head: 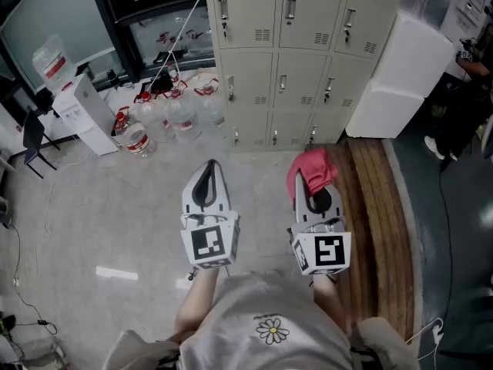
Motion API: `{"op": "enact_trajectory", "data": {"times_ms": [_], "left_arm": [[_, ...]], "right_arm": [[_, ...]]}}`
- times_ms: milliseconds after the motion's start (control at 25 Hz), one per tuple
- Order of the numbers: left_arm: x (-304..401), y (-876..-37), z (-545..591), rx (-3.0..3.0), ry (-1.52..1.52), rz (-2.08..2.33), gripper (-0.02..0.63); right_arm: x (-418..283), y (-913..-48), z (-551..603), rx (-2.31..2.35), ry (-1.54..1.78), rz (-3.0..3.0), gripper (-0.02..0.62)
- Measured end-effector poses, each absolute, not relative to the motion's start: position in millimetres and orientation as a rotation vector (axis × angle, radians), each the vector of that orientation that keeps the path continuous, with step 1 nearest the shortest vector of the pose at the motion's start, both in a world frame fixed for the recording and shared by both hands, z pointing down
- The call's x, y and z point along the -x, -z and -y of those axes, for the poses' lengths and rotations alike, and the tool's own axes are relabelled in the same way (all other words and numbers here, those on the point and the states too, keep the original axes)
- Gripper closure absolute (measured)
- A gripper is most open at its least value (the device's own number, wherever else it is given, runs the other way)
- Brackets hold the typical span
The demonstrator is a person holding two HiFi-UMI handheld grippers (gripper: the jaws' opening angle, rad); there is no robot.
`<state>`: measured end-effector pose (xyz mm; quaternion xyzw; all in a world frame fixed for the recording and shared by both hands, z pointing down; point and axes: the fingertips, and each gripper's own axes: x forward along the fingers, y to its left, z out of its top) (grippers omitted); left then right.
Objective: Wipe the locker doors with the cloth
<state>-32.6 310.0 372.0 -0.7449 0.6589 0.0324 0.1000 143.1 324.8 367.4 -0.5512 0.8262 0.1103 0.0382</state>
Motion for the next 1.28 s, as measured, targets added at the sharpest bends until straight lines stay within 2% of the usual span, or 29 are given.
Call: {"op": "enact_trajectory", "data": {"times_ms": [400, 1280], "left_arm": [[20.8, -379.4, -316.4, 2.216, 0.006, -1.927, 0.589], [-32.1, -372.2, -273.9, 2.183, -0.076, -1.963, 0.589]], "right_arm": [[-152.2, -370.2, -321.8, 1.676, -0.339, -2.568, 0.569], [-209.3, -378.1, -284.9, 1.619, -0.324, -2.636, 0.569]]}}
